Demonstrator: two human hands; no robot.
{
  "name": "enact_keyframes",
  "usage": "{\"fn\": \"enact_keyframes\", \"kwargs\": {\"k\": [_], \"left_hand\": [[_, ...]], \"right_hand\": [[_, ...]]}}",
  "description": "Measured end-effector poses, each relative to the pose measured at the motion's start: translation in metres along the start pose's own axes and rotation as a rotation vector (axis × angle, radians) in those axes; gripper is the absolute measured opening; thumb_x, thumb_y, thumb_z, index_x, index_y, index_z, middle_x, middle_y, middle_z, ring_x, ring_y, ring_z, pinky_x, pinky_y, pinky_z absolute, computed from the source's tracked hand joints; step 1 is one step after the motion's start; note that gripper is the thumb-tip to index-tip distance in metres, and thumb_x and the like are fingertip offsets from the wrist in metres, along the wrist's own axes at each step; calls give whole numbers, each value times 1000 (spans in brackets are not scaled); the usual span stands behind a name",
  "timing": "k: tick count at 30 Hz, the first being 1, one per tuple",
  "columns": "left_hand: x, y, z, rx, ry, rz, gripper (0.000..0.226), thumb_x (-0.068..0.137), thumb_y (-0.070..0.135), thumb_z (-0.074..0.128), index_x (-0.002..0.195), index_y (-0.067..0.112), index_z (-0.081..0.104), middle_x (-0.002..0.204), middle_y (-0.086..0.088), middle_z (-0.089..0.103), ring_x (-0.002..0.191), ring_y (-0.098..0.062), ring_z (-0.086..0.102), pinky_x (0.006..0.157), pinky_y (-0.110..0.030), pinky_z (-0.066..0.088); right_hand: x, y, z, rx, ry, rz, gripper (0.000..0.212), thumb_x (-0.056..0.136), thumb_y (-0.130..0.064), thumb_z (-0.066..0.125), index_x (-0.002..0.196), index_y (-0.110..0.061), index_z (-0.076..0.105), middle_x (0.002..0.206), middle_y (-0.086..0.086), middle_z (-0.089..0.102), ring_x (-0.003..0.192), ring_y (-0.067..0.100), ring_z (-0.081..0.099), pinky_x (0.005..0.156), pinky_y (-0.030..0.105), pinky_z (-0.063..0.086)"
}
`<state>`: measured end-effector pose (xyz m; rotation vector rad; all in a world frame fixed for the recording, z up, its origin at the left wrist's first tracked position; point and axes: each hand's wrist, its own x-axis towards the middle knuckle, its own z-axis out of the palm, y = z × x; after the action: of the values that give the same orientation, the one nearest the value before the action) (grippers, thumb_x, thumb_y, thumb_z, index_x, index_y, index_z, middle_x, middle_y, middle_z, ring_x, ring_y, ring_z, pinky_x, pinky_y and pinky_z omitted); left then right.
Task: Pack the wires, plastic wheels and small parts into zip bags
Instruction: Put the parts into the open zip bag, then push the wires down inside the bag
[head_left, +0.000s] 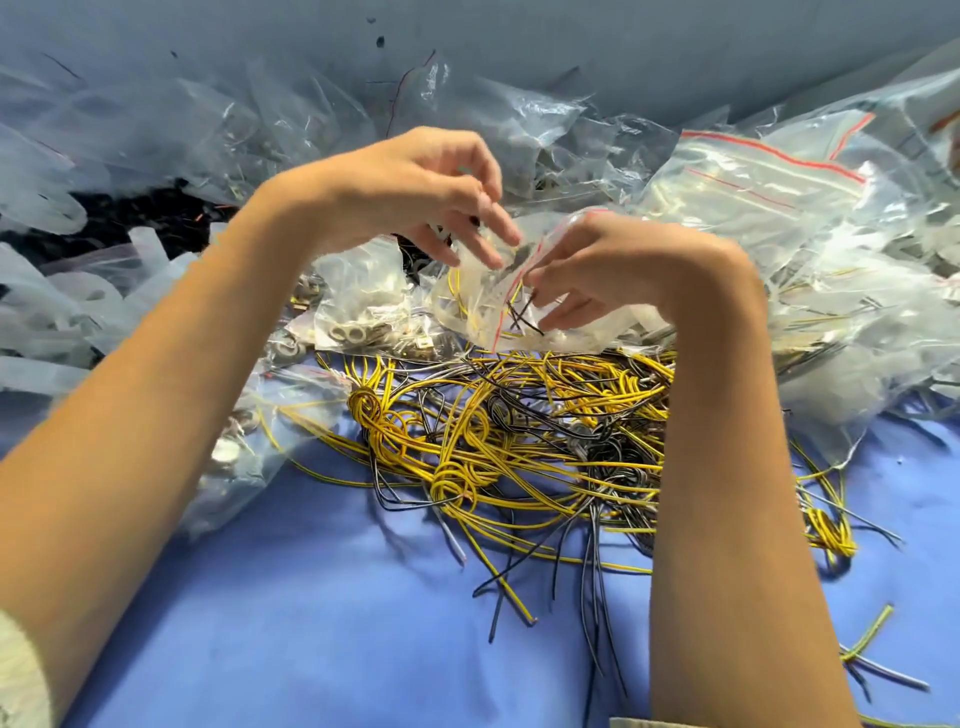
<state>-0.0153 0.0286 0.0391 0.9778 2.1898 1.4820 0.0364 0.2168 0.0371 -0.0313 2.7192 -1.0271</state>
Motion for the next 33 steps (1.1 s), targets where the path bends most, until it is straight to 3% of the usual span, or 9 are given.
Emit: {"fn": "enact_keyframes", "kwargs": {"k": [3,5,7,11,17,22,25,29,33], "left_hand": [[7,-26,-13,423,97,-87,22,89,11,63,108,18,56,112,1,65,113,-21,60,87,-26,46],[6,-42,-21,807,-1,-240,46,84,24,71,126,19,52,130,-1,52,123,-19,48,98,-26,36],[3,-52,-25,941,-101,-426,64,79,33,74,135,22,45,142,-2,42,127,-21,42,103,-31,33],[4,-64,-29,900,-121,-520,70,72,39,79,133,28,47,138,0,46,123,-22,47,102,-38,39],[7,-70,-29,966,-44,-487,59,67,45,81,118,28,57,88,13,46,91,-18,50,81,-33,44],[9,-72,-25,1065,-9,-459,40,70,46,79,98,29,56,97,3,49,91,-21,49,72,-31,40],[7,-68,-27,1041,1,-423,28,78,42,74,77,33,47,87,4,51,83,-20,50,67,-30,36],[2,-40,-30,993,21,-349,17,88,38,63,80,30,50,81,10,52,72,-9,46,60,-29,33],[-7,1,-24,892,120,-194,22,89,40,59,75,24,53,75,7,54,68,-13,48,58,-29,32]], "right_hand": [[-14,-4,-9,38,-1,19,14,93,-11,56,97,-1,65,88,16,71,68,31,72,60,33,60],[-24,-5,-14,64,-1,23,14,93,-11,55,98,-2,65,78,15,74,65,31,72,55,33,59],[-30,-7,-18,87,-8,1,14,95,-11,52,101,-4,64,77,12,74,67,29,72,58,33,60],[-36,-11,-18,40,-11,-24,18,95,-9,52,102,-1,66,85,12,75,74,25,73,74,33,60],[-54,-26,-26,135,124,-219,27,95,-17,53,89,4,69,72,10,73,60,21,72,50,20,54],[-40,-27,-13,52,18,-183,27,94,-24,56,95,0,69,78,11,74,66,22,73,60,26,59],[-26,-23,-4,10,14,-139,25,94,-24,57,100,-3,68,78,8,75,66,19,72,65,27,60],[-19,-17,0,63,-40,-114,28,92,-27,61,106,-3,66,87,11,73,69,19,72,58,25,58],[-15,-15,5,143,-41,-109,51,87,-45,59,116,-4,60,104,12,66,75,20,73,62,25,58]]}}
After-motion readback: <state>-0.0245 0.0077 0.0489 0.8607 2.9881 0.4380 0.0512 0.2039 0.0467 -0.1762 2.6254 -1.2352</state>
